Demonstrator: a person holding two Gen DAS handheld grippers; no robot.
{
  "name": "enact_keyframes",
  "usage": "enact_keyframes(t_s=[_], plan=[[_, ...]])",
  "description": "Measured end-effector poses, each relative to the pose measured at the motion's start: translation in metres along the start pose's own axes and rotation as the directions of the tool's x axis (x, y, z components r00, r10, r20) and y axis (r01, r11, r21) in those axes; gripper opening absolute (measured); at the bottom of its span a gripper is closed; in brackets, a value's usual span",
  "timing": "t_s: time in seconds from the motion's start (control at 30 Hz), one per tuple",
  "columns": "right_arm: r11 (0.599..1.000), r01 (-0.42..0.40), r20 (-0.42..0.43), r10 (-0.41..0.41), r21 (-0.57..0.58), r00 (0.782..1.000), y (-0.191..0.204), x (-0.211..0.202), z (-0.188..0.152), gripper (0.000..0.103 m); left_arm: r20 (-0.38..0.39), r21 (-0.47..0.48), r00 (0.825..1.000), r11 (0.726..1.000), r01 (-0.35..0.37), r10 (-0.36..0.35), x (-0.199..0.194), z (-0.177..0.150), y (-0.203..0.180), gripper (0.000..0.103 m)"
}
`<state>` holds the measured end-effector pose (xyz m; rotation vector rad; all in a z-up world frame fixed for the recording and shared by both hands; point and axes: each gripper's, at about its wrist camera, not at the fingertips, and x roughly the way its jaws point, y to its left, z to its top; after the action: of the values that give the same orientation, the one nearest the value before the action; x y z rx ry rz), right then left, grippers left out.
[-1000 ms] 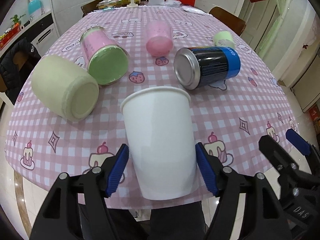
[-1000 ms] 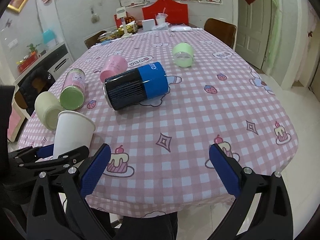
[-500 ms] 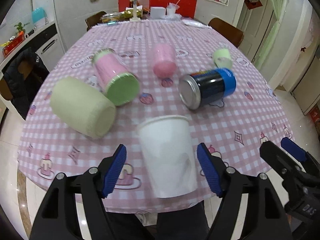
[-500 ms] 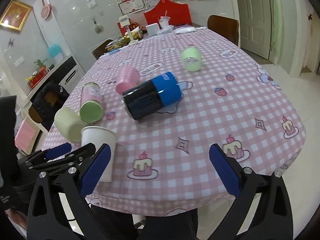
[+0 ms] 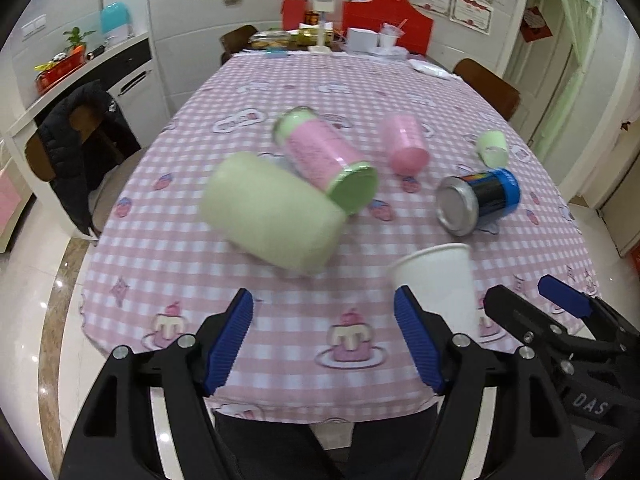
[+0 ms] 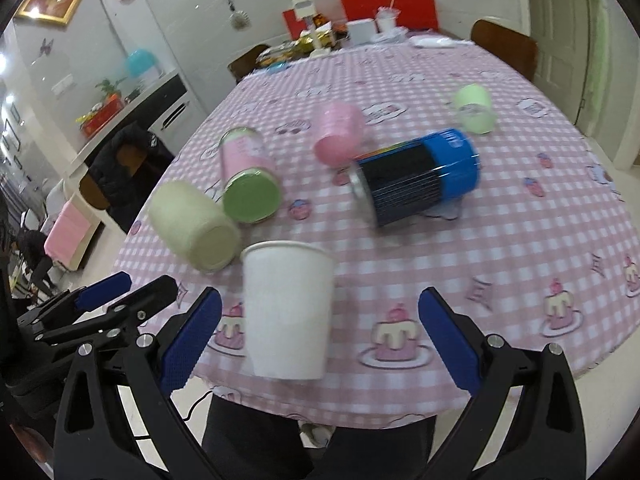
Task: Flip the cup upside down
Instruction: 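Grasp the white cup with the right gripper while the left gripper releases it, then rotate the held white cup with the right gripper so its mouth faces up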
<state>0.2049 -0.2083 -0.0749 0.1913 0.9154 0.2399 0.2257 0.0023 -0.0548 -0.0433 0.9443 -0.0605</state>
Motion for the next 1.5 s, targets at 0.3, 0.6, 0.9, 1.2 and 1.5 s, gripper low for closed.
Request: enact_keyframes(t_s=[0.3, 0.6, 0.9, 1.2, 1.5], plan=[[0.999, 0.012, -0.092, -0.015, -0.033, 0.996, 0.023, 0.039, 0.003, 0.095, -0.028, -0.053, 0.999, 0.998, -0.028, 0.027, 0.013, -0.006, 0.041, 0.072], [0.996, 0.062, -0.175, -0.072, -0.063, 0.982, 0.030, 0.078, 0.003, 0.095, -0.072, -0.082, 0.996, 0.995, -0.050, 0.044, 0.034, -0.011, 0.060, 0.072], [0.992, 0.100, -0.193, -0.112, -0.070, 0.975, 0.025, 0.085, 0.001, 0.062, -0.107, -0.079, 0.994, 0.997, -0.018, 0.010, 0.052, -0.014, 0.056, 0.072], [0.989, 0.121, -0.051, -0.126, -0.086, 0.991, 0.025, 0.043, 0.005, 0.062, -0.085, -0.045, 0.996, 0.998, 0.032, -0.035, 0.045, -0.012, 0.034, 0.072], [0.974, 0.200, 0.077, -0.193, -0.109, 0.978, 0.029, 0.026, 0.017, 0.062, -0.034, -0.025, 0.998, 0.998, 0.056, -0.056, 0.029, -0.005, 0.019, 0.072]])
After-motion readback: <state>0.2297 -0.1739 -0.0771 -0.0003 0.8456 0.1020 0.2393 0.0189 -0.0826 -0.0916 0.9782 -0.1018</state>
